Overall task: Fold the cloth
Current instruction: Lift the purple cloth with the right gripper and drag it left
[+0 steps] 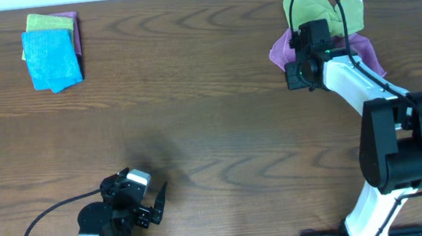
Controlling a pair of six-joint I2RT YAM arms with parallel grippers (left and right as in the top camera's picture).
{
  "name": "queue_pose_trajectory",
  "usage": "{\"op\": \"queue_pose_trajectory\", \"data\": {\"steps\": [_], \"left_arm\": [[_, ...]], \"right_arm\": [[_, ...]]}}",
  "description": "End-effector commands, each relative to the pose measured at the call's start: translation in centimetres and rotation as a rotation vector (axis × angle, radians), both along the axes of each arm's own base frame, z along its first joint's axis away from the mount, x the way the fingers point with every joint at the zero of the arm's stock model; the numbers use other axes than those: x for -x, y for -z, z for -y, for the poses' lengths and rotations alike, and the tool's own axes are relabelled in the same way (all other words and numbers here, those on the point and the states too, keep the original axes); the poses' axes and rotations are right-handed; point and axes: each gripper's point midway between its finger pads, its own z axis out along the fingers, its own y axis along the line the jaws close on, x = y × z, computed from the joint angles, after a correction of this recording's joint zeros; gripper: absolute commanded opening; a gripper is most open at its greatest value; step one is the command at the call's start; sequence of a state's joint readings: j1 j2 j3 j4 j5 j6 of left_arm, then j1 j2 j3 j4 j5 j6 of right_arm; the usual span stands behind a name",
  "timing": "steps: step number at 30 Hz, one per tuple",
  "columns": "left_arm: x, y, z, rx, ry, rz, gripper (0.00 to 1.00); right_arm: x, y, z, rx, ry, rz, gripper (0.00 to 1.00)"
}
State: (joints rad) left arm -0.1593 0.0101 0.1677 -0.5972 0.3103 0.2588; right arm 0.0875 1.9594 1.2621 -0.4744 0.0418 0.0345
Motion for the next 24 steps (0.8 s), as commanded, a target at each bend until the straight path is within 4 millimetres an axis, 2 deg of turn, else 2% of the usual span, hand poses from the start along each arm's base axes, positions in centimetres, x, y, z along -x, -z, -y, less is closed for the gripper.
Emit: {"op": "queue_pose_trajectory", "data": {"steps": [1,4,7,9,13,14,19,22,24], "left_arm": [[0.0,0.2,0.1,0.006,-0.001,-0.004,0.95],[0.0,0.3,0.1,0.006,-0.001,-0.004,0.95],[0.0,0.2,0.1,0.006,-0.001,-0.004,0.95],[0.0,0.2,0.1,0.006,-0.001,-0.004,0.95],[0.0,0.2,0.1,0.006,-0.001,-0.004,0.95],[0.0,0.2,0.1,0.006,-0.001,-0.004,0.95],[0.0,0.2,0.1,0.006,-0.001,-0.004,0.95],[0.0,0.2,0.1,0.006,-0.001,-0.004,0.95],[0.0,0.3,0.1,0.006,-0.001,-0.004,0.95]], "right_arm": [[-1.1,-0.9,-0.4,-0.026,0.036,0.031,0.01],[-1.9,-1.9,-1.1,-0.044,0.022,0.052,0.01],[-2.6,-3.8,-2.0,-0.048,0.003,0.065,0.01],[-3.2,-5.8,-3.1,-0.046,-0.027,0.077,0.01],[-4.1,-11.1,-6.0,-0.036,-0.121,0.119,0.01],[-4.3,-13.3,-7.3,-0.038,-0.152,0.141,0.01],[-3.6,-20.8,-13.0,-0.061,-0.270,0.226,0.01],[-1.3,-23.9,-17.4,-0.063,-0.392,0.246,0.01],[0.5,-24.8,-19.7,-0.057,-0.469,0.239,0.01]]}}
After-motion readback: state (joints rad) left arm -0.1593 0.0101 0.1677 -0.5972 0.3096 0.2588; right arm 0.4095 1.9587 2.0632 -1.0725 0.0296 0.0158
